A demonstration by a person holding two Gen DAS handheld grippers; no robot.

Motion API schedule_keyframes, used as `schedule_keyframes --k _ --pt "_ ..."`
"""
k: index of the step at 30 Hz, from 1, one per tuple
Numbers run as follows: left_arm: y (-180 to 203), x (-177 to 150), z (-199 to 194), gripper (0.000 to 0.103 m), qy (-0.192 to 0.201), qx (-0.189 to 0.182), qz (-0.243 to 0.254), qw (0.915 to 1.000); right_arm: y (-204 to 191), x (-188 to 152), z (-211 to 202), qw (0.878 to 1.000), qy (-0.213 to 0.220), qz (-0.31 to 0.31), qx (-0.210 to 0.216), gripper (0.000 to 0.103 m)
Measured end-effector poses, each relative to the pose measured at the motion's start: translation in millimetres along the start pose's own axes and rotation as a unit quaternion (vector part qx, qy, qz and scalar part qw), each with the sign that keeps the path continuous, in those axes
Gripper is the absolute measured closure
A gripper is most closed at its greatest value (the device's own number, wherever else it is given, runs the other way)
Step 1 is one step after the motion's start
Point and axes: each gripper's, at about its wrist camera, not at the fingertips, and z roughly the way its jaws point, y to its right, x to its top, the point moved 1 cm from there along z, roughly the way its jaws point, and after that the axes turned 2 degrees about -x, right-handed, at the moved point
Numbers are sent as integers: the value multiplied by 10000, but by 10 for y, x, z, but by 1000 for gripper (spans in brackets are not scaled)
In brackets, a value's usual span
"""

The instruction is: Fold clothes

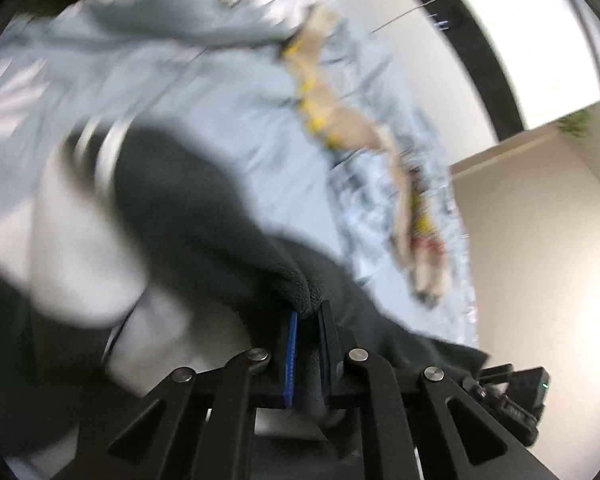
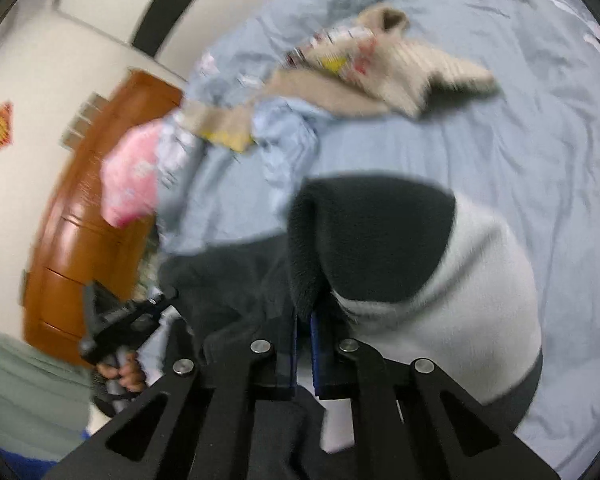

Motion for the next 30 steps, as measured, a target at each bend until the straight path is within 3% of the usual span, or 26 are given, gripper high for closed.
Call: schedule_keyframes --k 3,6,11,15,17,23,25,26,27,28,29,30 --pt "219 454 16 93 320 -151 226 9991 27 371 -82 9986 405 131 303 98" --pt "223 954 285 93 435 36 138 9990 168 808 66 9968 643 429 218 98" --pt "-152 1381 1024 95 37 913 -370 9951 633 1086 723 9897 234 1356 -389 98" --pt "-428 1476 1126 97 131 1212 -712 9900 817 1058 958 9854 -3 1566 -674 98" --pt "-488 1479 1080 97 120 1161 -775 9901 853 1047 992 9850 -57 1579 -698 98" --pt "-314 1293 681 92 64 1031 -211 9944 742 1059 932 9893 -120 1291 -675 95" --pt "-232 1196 462 91 99 1050 29 9944 601 1057 821 9927 -51 1003 -670 82" --pt "-195 1103 327 87 156 1151 198 9930 527 1049 749 9939 10 841 -711 75" --pt "-158 944 182 83 251 1347 428 9896 444 1026 632 9942 140 629 -865 56" --pt "-122 786 36 70 345 1542 658 9852 365 992 516 9936 264 428 -1015 48" --pt "-86 627 -110 56 439 1735 888 9798 298 933 404 9922 375 258 -1158 48" --pt "-49 468 -255 52 533 1926 1116 9734 225 847 285 9902 479 81 -1313 48"
